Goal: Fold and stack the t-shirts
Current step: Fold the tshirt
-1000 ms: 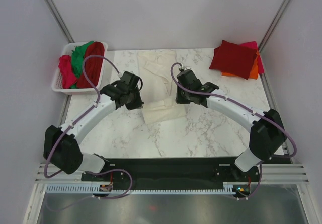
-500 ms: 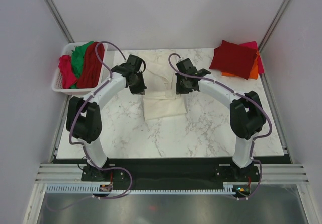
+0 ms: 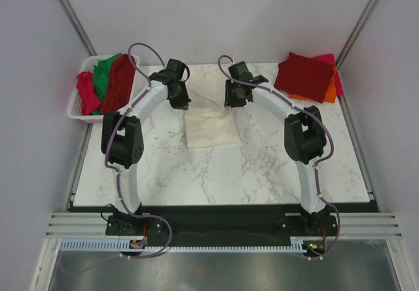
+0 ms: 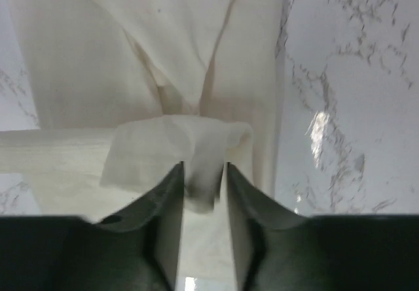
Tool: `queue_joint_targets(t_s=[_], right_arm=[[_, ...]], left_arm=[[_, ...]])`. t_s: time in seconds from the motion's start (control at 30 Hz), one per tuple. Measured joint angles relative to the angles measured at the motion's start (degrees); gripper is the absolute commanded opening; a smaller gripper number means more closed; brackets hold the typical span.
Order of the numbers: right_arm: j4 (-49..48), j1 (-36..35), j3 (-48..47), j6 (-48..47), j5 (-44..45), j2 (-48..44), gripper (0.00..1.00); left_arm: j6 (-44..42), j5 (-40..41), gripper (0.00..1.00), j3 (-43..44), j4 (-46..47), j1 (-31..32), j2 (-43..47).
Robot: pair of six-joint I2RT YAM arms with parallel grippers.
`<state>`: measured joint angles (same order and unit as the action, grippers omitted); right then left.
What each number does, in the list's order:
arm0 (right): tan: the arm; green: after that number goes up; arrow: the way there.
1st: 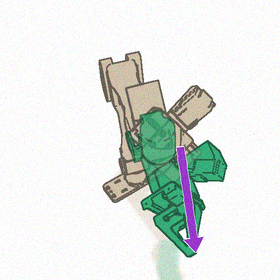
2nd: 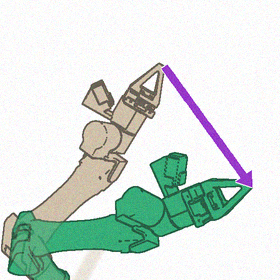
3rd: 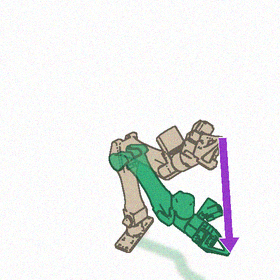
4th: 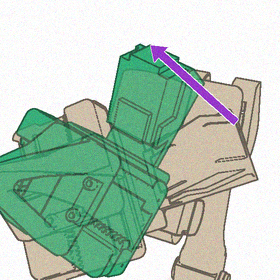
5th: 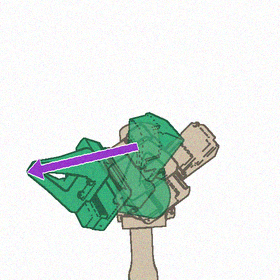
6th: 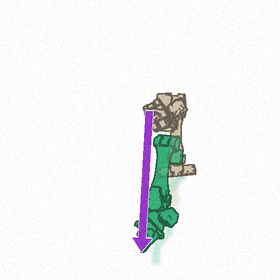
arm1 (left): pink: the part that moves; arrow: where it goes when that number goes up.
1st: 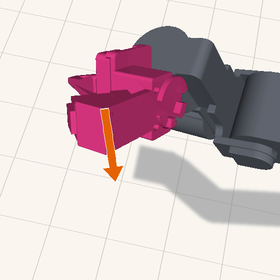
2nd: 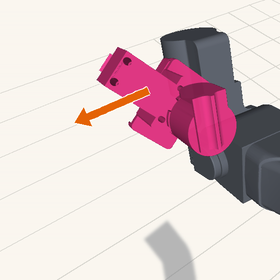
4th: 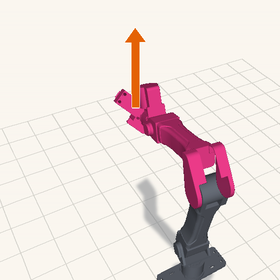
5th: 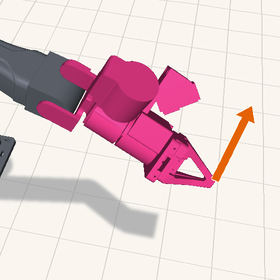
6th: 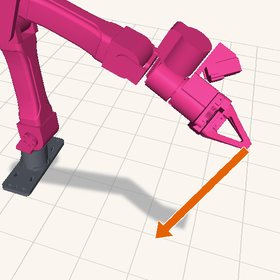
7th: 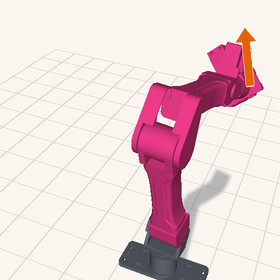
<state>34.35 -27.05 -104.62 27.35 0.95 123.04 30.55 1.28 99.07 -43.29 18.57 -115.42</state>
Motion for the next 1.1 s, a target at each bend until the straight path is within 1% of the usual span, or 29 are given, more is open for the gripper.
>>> queue_joint_targets(t_s=[0.03,0.07,0.1,0.13,0.17,0.2,0.3,0.4,0.47,0.5,0.57,0.6,0.63,0.7,0.73,0.8,0.83,0.97,1.1], right_arm=[[-0.02,0.35,-1.64,-0.20,-0.07,1.55,0.70],[0.11,0.68,-2.91,-0.26,-0.07,2.75,0.82],[0.61,1.14,-4.52,-0.52,-0.02,4.22,0.91],[0.90,1.57,-5.99,-0.55,0.09,5.57,0.98],[1.25,2.05,-7.19,-0.70,0.35,6.64,0.98],[1.75,2.62,-8.35,-0.98,0.52,7.56,0.98],[3.06,4.20,-10.14,-1.20,1.14,8.33,0.98],[2.86,5.38,-9.94,-1.36,2.99,7.06,0.98],[1.64,5.81,-6.08,-1.44,3.76,3.96,0.98],[0.39,5.84,-2.43,-1.44,3.87,1.27,0.97],[-0.61,5.49,2.89,-1.46,3.74,-3.06,0.91],[-1.84,5.01,5.88,-1.33,3.32,-5.42,0.85],[-2.56,4.61,7.72,-1.31,2.64,-6.88,0.68],[-5.46,3.32,11.30,-1.44,-0.13,-9.27,0.54],[-7.13,2.56,12.57,-1.57,-1.60,-9.73,0.43],[-9.62,1.18,13.60,-1.46,-5.51,-9.25,0.35],[-10.82,0.57,13.64,-1.22,-7.54,-8.55,0.33],[-13.97,-0.55,11.76,-0.81,-13.60,-3.80,0.38],[-14.60,0.13,6.84,-0.96,-16.39,2.64,0.38]], left_arm=[[-0.26,0.13,0.19,1.09,-0.20,-0.15,-1.33],[-0.59,0.15,0.49,2.64,-0.83,-0.31,-2.82],[-0.98,0.15,0.63,3.89,-1.07,-0.50,-4.02],[-1.55,0.15,0.78,5.77,-1.66,-0.85,-5.62],[-2.05,0.11,0.96,8.02,-2.27,-1.29,-7.32],[-2.32,0.11,1.00,10.27,-2.80,-1.75,-8.81],[-2.75,0.15,1.00,15.02,-3.91,-3.17,-10.75],[-3.10,0.76,1.00,16.83,-4.50,-4.24,-9.75],[-3.21,1.51,0.98,16.37,-4.76,-4.39,-7.96],[-3.21,1.68,0.97,15.45,-4.63,-4.24,-6.62],[-3.21,1.86,0.96,12.46,-4.44,-3.54,-3.43],[-3.21,2.05,0.95,10.67,-4.55,-2.86,-1.55],[-3.21,2.23,0.94,8.87,-4.37,-2.05,0.15],[-3.21,2.64,0.94,4.96,-3.72,0.09,3.23],[-3.19,2.67,0.93,2.93,-3.04,1.36,4.42],[-3.17,2.56,0.93,-0.85,-2.05,3.54,5.90],[-3.15,2.40,0.93,-3.04,-1.22,4.63,6.34],[-2.99,1.33,0.94,-12.72,2.19,7.74,7.39],[-2.54,0.63,0.94,-21.88,4.94,8.28,8.09]])
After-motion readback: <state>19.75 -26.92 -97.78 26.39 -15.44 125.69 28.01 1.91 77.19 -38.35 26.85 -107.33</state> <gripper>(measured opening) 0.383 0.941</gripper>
